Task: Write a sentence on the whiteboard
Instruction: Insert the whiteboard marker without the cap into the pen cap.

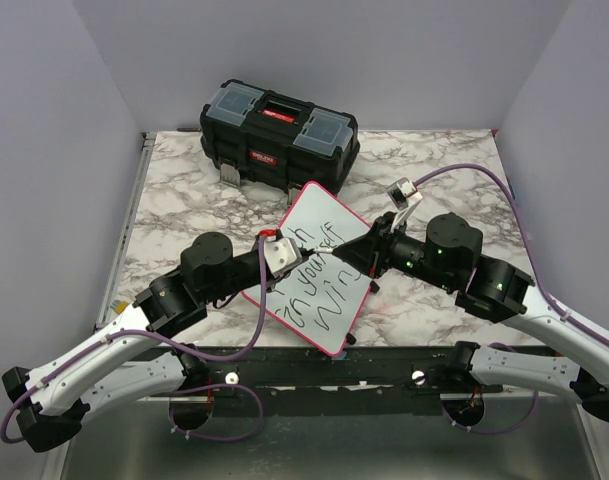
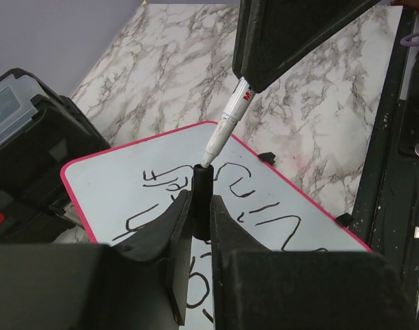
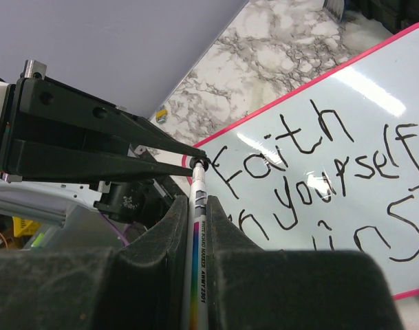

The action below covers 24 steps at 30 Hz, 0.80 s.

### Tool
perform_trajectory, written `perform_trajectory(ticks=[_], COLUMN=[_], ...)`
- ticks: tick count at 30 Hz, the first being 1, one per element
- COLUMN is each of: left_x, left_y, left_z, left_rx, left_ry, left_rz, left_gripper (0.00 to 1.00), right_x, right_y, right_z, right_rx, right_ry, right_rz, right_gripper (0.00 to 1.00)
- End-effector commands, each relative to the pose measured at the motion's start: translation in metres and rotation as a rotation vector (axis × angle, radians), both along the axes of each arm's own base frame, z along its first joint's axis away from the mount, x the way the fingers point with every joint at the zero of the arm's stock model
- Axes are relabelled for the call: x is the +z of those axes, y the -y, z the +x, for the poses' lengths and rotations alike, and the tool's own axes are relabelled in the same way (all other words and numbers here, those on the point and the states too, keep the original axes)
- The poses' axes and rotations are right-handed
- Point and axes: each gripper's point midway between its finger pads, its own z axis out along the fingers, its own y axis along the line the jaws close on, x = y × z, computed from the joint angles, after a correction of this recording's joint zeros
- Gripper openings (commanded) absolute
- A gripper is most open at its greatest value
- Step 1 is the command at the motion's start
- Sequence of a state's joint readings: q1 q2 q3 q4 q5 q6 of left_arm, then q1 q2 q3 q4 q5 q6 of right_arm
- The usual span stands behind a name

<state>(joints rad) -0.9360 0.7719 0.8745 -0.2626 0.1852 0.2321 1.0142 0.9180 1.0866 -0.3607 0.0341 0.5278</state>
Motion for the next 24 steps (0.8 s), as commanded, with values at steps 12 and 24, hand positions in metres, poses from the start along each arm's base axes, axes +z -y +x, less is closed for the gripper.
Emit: perform_trajectory(ticks=[12, 24], left_x=[0.008, 0.005], left_y=[-0.002, 0.002], left_z=[0.000, -0.011], left_rx=[0.008, -0.069], left_ry=[0.028, 0.031], left_rz=[-0.035, -0.017], left_gripper=[0.00, 0.00], right_x=[-0.005, -0.016], right_y=[-0.004, -0.019], right_z=[-0.004, -0.011], right_rx=[0.027, 0.119], right_ry=[-0.016, -0.028], right_rz=[0.001, -0.059], right_gripper=[0.01, 0.01])
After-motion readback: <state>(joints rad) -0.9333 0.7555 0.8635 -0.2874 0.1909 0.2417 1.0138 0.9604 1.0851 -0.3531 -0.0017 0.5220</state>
